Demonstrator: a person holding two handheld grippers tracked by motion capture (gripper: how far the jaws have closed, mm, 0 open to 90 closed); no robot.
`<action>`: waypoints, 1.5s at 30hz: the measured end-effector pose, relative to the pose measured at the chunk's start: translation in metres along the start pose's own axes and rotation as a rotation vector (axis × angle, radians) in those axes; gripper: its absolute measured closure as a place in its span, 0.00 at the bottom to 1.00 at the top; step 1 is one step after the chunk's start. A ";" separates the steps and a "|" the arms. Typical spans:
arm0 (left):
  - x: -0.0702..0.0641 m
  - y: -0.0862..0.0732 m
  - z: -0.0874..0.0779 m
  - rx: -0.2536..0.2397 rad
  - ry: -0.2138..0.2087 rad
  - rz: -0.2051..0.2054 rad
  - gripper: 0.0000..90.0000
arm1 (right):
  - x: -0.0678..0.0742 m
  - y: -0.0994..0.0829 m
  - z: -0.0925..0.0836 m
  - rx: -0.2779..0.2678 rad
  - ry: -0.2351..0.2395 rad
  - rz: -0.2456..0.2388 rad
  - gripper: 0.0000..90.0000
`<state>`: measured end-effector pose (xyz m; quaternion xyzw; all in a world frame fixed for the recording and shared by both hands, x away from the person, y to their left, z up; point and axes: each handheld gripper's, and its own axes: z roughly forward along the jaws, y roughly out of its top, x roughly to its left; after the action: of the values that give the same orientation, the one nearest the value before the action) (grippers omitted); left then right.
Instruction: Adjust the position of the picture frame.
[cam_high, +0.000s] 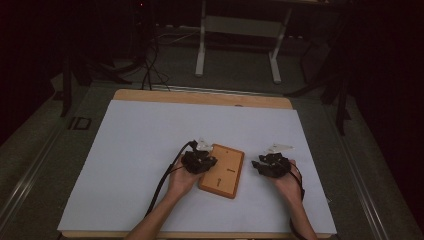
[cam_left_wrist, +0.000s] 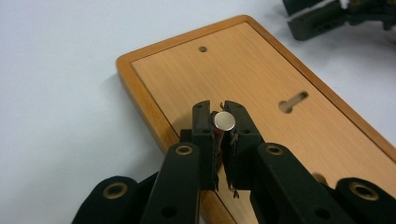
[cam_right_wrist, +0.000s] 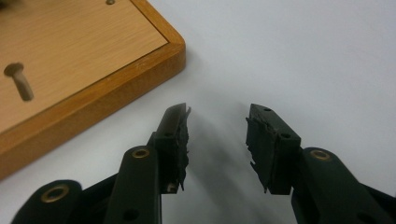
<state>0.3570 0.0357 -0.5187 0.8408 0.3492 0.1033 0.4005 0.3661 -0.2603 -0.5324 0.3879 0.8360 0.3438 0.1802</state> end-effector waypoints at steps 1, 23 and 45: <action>0.002 0.000 0.000 -0.003 0.001 -0.012 0.94 | 0.001 0.001 0.001 -0.002 0.001 -0.005 0.66; 0.020 0.003 0.000 -0.035 -0.005 -0.061 0.94 | -0.003 0.039 0.045 -0.032 0.140 0.076 1.00; 0.038 0.004 0.007 -0.069 -0.083 -0.071 0.94 | 0.036 0.011 0.013 0.017 0.307 0.047 1.00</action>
<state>0.3899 0.0554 -0.5242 0.8173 0.3579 0.0659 0.4467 0.3558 -0.2218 -0.5347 0.3516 0.8473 0.3961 0.0392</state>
